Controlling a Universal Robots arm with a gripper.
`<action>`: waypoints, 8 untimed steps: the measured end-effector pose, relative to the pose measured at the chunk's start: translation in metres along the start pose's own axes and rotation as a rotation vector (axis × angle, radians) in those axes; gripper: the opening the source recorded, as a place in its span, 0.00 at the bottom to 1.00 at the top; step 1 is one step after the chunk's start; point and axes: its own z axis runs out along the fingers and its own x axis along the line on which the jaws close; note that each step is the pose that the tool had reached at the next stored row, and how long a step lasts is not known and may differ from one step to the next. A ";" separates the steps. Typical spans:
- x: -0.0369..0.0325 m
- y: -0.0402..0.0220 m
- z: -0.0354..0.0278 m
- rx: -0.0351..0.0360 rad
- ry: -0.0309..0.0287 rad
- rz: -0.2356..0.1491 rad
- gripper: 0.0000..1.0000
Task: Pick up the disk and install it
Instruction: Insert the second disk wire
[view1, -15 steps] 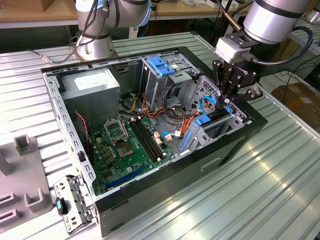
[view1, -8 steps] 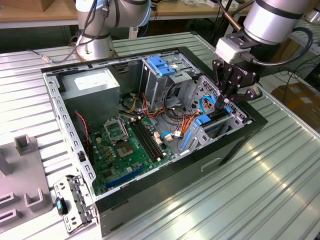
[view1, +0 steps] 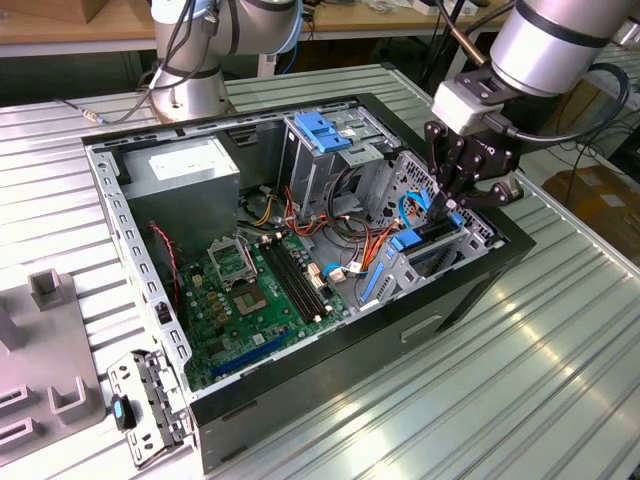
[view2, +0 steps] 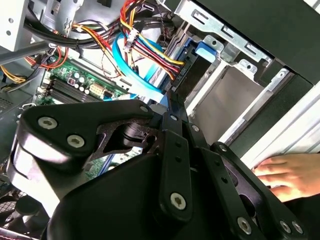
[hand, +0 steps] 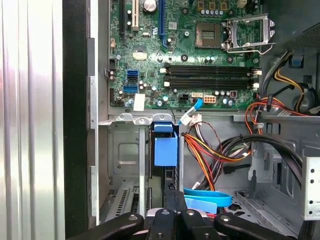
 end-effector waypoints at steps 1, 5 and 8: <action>0.0006 0.0001 0.0003 0.0004 -0.0012 -0.002 0.10; 0.0015 0.0003 0.0030 0.0016 -0.0025 -0.010 0.10; 0.0015 0.0005 0.0048 0.0041 -0.0029 -0.028 0.10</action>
